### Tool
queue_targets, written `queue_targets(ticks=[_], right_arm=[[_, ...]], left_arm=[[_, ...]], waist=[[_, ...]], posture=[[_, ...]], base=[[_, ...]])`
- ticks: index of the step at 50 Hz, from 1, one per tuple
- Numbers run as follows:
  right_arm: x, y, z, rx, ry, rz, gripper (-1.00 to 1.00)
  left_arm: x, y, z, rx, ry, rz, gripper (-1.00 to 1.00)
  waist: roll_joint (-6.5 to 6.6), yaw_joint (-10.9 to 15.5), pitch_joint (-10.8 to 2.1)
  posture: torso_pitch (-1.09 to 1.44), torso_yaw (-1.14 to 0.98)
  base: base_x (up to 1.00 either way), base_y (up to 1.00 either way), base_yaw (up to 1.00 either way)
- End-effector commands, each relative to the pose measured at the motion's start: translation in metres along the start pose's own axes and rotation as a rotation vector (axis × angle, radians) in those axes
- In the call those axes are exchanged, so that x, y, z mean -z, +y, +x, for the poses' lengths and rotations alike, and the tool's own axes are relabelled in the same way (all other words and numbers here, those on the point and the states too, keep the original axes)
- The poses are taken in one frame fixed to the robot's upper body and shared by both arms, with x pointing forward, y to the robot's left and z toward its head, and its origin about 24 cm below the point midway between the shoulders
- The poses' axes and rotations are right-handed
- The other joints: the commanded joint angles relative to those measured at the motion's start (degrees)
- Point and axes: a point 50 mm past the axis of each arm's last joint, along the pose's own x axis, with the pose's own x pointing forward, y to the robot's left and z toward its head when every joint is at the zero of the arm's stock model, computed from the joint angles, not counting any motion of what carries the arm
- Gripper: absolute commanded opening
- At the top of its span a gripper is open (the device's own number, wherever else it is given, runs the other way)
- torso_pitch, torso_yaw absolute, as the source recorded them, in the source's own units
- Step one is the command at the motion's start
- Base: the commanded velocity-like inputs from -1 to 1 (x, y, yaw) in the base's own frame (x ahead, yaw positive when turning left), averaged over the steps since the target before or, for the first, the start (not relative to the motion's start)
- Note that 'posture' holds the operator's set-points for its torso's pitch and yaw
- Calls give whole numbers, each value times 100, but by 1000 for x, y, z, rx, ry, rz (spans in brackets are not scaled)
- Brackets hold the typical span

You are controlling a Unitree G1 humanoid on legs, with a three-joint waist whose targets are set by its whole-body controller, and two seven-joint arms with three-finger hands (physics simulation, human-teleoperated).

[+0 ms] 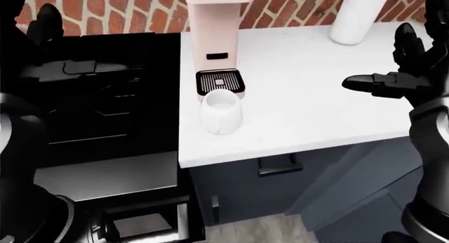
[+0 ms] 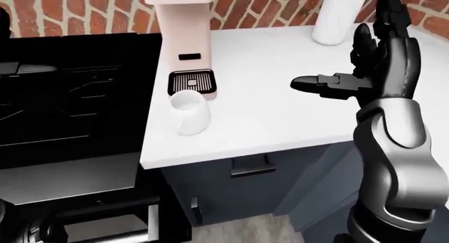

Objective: Pick the mug from under the coffee machine dispenser and place it on the counter.

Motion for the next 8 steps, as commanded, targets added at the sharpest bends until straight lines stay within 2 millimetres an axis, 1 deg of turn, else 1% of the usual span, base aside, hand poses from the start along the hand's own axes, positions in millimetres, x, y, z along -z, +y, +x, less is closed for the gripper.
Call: queue_targets(ticks=[1, 8], right_arm=[[-18, -2, 0, 3, -87, -3, 100], [-22, -4, 1, 6, -99, -8, 100]], left_arm=[[-19, -2, -3, 29, -147, -10, 100], [-35, 11, -2, -5, -264, 30, 100]], waist=[[10, -4, -141], [55, -19, -130]], posture=[[0, 0], [0, 0]], base=[[0, 0, 0], [0, 0, 0]])
